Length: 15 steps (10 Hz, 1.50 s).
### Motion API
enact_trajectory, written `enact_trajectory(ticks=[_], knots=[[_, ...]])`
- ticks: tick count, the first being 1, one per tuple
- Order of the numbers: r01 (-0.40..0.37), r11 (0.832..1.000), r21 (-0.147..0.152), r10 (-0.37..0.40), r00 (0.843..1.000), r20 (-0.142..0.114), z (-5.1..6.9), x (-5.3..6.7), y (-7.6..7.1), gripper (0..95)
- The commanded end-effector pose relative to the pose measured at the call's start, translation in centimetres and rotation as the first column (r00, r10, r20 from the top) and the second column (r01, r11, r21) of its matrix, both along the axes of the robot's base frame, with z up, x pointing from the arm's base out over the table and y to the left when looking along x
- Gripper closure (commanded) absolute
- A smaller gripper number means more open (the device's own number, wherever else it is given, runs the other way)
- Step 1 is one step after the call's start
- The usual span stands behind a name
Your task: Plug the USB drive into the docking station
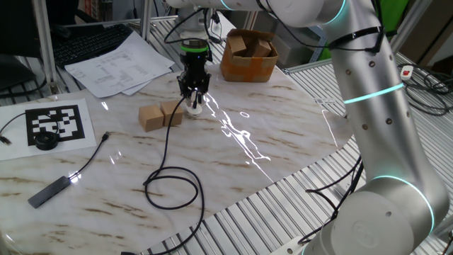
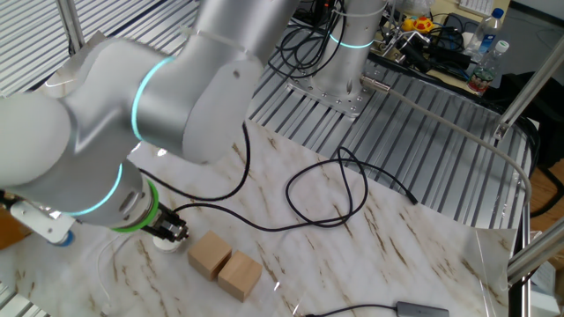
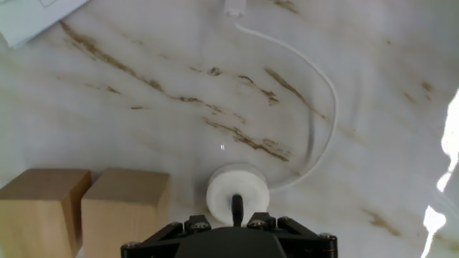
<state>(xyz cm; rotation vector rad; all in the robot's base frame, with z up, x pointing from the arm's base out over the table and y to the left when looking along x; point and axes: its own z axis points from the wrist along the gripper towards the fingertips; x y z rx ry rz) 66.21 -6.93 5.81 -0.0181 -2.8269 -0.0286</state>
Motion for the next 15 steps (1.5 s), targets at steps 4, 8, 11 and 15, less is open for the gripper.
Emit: enact_trajectory(ticks=[4,8,11,15], knots=[[0.06,0.998,-0.021,-0.059,0.996,0.062,4.2,-0.1,0.4,57.0],[0.1,0.995,-0.022,-0.098,0.993,0.059,7.8,0.0,0.0,76.0],[0.11,0.994,-0.025,-0.108,0.992,0.062,10.6,-2.9,0.4,95.0],[0.072,0.997,-0.012,-0.071,0.995,0.07,12.2,-5.5,1.2,95.0]])
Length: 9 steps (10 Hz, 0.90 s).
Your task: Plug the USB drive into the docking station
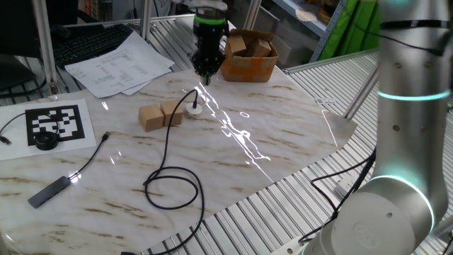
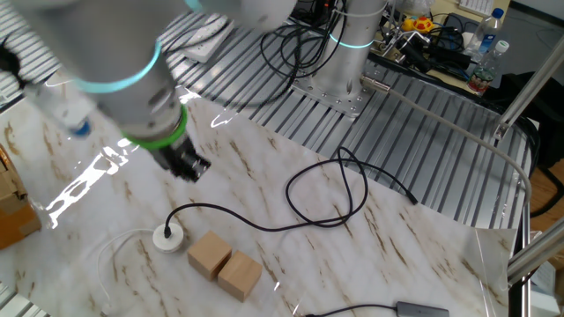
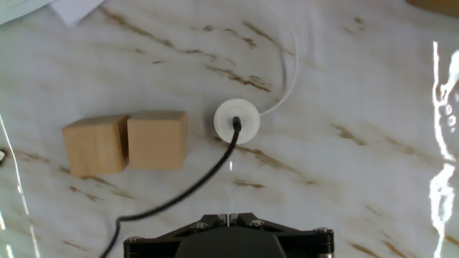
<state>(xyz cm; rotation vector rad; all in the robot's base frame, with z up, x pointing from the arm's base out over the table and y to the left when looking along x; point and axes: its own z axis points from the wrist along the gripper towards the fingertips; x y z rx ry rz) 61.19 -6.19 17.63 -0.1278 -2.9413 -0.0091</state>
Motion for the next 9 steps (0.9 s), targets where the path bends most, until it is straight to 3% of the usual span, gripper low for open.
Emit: enact_trajectory(ticks=[1,2,5,8,9], knots=[[-0.006,1.0,0.015,0.006,0.999,-0.04,0.5,-0.9,0.6,95.0],[-0.009,1.0,0.019,0.009,1.0,-0.011,0.7,-1.8,0.8,95.0],[-0.005,1.0,0.016,0.004,1.0,0.031,1.1,-3.8,1.2,95.0],[0.0,1.0,0.011,-0.001,0.997,0.076,0.4,-5.1,1.7,95.0],[-0.001,1.0,0.01,0.0,0.997,0.081,0.2,-5.3,1.8,95.0]])
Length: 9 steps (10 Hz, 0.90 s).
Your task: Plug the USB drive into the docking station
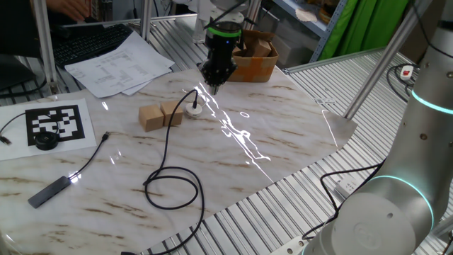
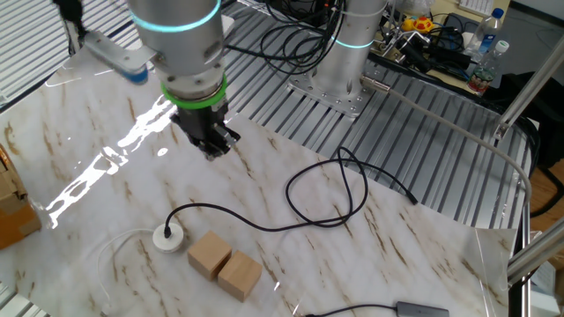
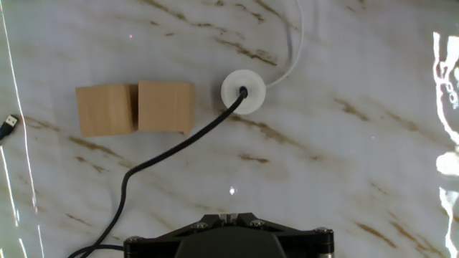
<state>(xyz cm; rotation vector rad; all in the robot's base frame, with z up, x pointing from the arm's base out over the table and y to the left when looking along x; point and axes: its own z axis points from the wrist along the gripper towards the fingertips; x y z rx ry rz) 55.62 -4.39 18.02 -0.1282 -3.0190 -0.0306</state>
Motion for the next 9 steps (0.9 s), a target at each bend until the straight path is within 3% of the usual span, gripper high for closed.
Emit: enact_trajectory(ticks=[1,4,9], knots=[[0.003,1.0,0.0,-0.003,1.0,0.01,-0.4,-0.1,0.1,95.0],[0.006,1.0,-0.001,-0.006,1.0,0.029,-0.8,-0.8,0.3,95.0],[0.014,1.0,0.0,-0.014,0.999,0.033,-1.0,-1.1,0.4,95.0]])
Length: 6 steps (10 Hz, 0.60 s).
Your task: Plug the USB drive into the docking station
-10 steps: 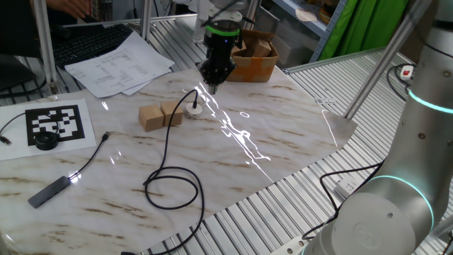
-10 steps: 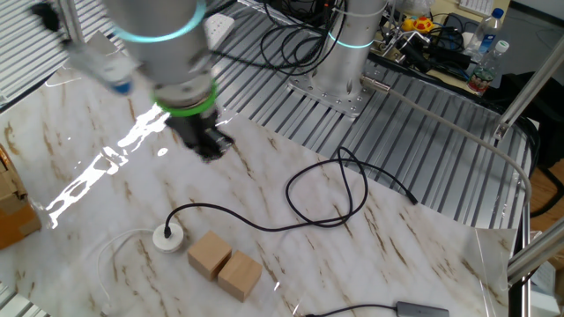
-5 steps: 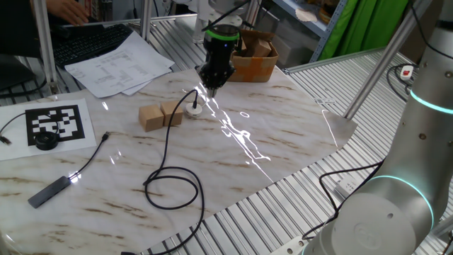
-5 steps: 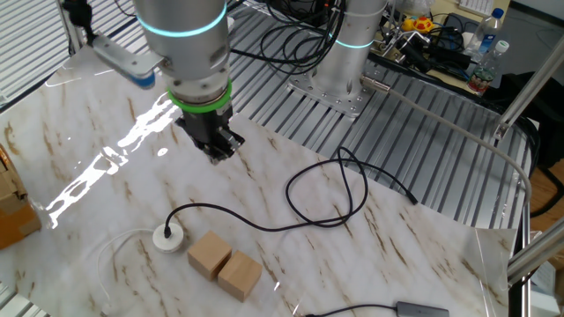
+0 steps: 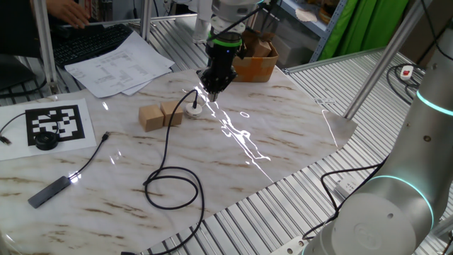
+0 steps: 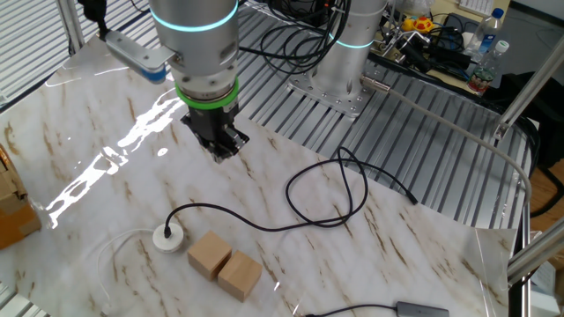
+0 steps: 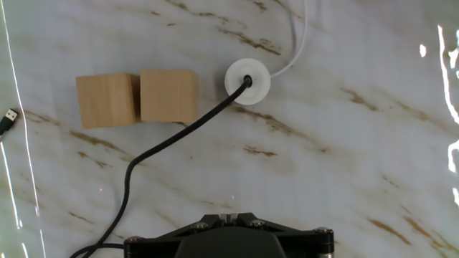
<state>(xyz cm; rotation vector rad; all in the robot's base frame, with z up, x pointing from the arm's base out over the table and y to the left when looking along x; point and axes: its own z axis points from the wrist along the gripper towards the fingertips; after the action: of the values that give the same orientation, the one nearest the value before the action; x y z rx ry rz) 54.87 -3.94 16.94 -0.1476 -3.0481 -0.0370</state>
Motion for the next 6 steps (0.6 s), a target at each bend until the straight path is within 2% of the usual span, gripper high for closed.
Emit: enact_trajectory(ticks=[1,6], knots=[[0.005,1.0,0.001,-0.005,1.0,0.002,0.09,-0.34,-0.04,95.0],[0.016,1.0,-0.004,-0.016,1.0,0.004,0.08,-0.35,-0.04,95.0]])
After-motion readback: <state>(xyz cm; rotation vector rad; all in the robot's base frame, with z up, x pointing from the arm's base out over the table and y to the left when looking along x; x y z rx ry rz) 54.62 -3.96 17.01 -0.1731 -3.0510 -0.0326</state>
